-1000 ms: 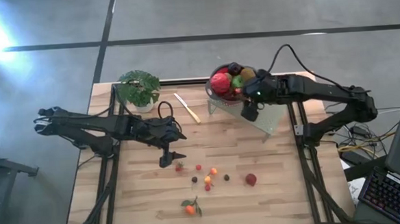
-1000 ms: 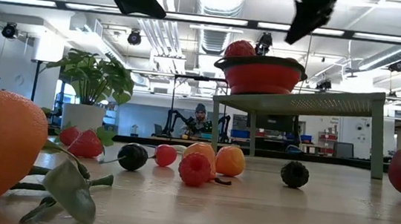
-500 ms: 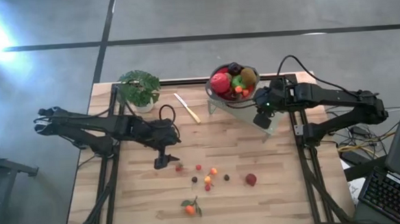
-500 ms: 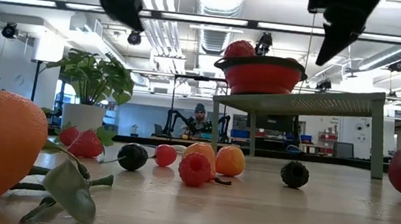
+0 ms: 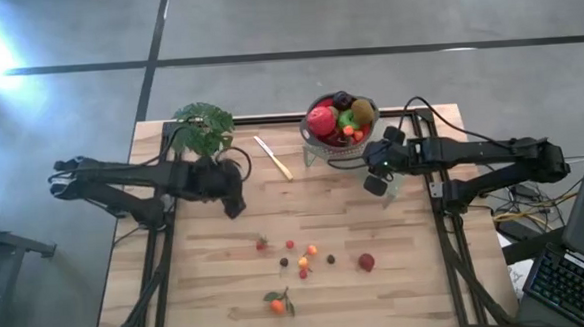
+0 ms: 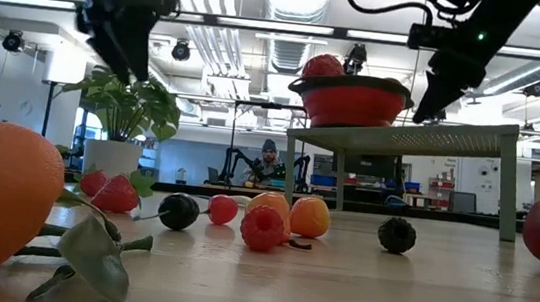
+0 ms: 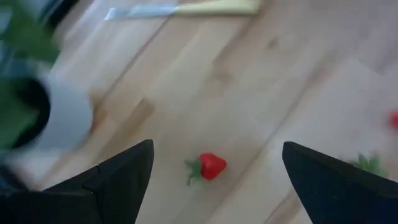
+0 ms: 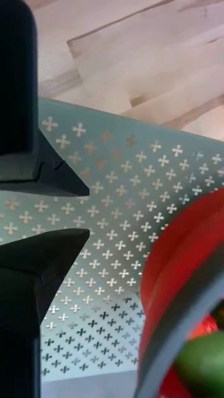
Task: Pick & Place Fruit
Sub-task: Put the strawberry into the red gray colander on the shelf
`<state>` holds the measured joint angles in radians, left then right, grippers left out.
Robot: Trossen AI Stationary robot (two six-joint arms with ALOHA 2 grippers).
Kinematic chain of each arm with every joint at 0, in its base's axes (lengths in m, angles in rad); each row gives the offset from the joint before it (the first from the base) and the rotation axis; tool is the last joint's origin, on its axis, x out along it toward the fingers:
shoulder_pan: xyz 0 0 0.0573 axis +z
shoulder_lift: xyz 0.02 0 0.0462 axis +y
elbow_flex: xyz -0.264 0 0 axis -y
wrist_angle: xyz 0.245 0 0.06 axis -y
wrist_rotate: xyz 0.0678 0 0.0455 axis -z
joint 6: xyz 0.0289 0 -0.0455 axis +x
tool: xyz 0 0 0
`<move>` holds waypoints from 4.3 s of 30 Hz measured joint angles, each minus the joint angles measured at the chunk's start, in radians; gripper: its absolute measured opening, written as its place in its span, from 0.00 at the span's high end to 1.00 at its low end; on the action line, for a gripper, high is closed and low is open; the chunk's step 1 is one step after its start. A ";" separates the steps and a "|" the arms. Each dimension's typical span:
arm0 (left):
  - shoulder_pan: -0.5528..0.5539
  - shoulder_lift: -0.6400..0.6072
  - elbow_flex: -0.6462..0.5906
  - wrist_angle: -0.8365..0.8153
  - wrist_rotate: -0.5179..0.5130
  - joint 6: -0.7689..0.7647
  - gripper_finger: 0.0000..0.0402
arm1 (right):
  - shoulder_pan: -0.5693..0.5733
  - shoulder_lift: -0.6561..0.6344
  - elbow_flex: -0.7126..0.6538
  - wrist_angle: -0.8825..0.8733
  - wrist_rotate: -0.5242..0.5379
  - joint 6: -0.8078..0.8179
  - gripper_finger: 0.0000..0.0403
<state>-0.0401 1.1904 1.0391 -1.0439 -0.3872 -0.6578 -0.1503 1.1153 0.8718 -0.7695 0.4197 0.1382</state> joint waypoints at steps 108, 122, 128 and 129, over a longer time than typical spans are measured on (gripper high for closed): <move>0.137 0.339 -0.244 0.715 0.468 0.168 0.61 | 0.168 -0.002 -0.096 0.419 -0.350 -0.175 0.62; 0.136 0.324 -0.243 1.351 0.868 0.098 0.60 | 0.439 0.000 -0.098 0.670 -0.338 -0.369 0.70; 0.136 0.325 -0.223 1.527 0.921 0.055 0.61 | 0.448 0.000 -0.098 0.701 -0.323 -0.378 0.66; 0.136 0.325 -0.212 1.527 0.921 0.061 0.61 | 0.448 0.000 -0.098 0.706 -0.310 -0.379 0.64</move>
<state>0.0959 1.5154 0.8268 0.4828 0.5343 -0.5972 0.2974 1.1156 0.7738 -0.0636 0.1101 -0.2405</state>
